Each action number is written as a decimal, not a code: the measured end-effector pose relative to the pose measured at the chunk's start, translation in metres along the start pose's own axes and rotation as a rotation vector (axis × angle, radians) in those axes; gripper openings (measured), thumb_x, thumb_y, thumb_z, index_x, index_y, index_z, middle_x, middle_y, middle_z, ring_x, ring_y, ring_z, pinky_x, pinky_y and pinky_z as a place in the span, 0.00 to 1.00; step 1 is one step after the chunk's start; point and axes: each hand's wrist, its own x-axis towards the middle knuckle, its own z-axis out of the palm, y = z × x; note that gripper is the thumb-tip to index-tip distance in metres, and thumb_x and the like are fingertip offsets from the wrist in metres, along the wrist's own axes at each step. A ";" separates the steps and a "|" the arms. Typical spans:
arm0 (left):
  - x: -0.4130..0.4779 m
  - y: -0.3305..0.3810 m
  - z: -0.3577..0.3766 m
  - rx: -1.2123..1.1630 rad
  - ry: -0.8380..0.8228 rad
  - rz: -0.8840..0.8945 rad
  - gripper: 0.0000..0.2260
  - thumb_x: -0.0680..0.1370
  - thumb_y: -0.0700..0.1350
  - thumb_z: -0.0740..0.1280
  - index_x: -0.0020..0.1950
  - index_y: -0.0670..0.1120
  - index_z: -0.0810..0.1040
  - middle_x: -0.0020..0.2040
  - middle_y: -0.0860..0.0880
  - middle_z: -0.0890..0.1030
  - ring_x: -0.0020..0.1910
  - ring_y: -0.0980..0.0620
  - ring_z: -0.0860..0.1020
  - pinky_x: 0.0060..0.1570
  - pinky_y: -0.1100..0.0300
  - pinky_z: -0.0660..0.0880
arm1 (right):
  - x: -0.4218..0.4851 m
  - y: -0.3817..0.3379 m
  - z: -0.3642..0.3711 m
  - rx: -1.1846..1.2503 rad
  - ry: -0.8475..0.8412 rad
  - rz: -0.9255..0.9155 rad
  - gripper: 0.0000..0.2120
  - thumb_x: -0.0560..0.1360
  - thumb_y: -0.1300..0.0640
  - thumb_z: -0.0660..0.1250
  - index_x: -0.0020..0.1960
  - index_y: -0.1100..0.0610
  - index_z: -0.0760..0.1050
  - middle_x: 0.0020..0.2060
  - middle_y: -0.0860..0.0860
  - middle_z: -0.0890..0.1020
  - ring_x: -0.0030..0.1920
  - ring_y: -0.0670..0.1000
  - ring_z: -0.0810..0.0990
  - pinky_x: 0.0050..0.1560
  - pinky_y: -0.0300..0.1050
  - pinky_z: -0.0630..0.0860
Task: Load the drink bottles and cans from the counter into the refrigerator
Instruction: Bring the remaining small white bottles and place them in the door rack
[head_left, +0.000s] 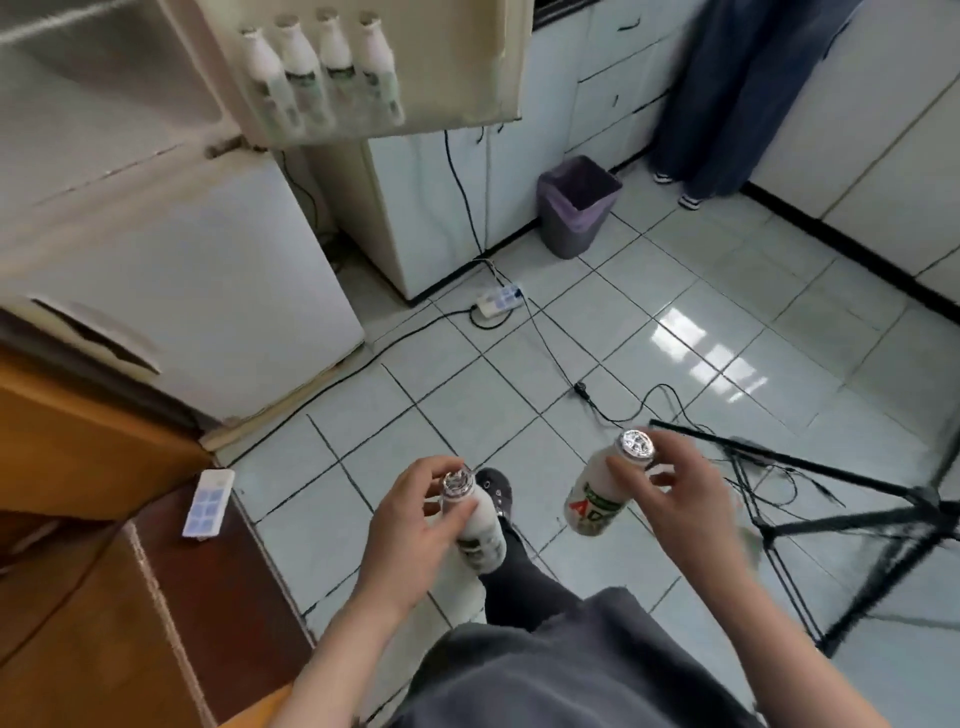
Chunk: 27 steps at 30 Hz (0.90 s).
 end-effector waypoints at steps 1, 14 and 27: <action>0.019 0.000 -0.009 -0.001 0.029 -0.011 0.19 0.73 0.41 0.72 0.50 0.67 0.74 0.51 0.60 0.79 0.51 0.59 0.78 0.50 0.58 0.77 | 0.026 -0.007 0.012 0.007 -0.023 -0.012 0.11 0.70 0.53 0.72 0.45 0.39 0.74 0.43 0.40 0.80 0.43 0.39 0.77 0.42 0.39 0.73; 0.270 0.055 -0.112 0.110 0.290 0.072 0.22 0.73 0.43 0.72 0.50 0.71 0.69 0.52 0.67 0.75 0.51 0.65 0.76 0.45 0.77 0.69 | 0.300 -0.119 0.122 0.034 -0.176 -0.295 0.09 0.69 0.50 0.69 0.48 0.42 0.73 0.43 0.38 0.79 0.42 0.38 0.75 0.39 0.37 0.69; 0.427 0.113 -0.156 0.067 0.170 0.333 0.14 0.74 0.47 0.68 0.59 0.57 0.74 0.56 0.62 0.74 0.53 0.62 0.76 0.52 0.64 0.75 | 0.414 -0.169 0.148 -0.002 0.034 -0.296 0.14 0.72 0.53 0.72 0.45 0.36 0.70 0.45 0.32 0.77 0.44 0.38 0.76 0.38 0.31 0.70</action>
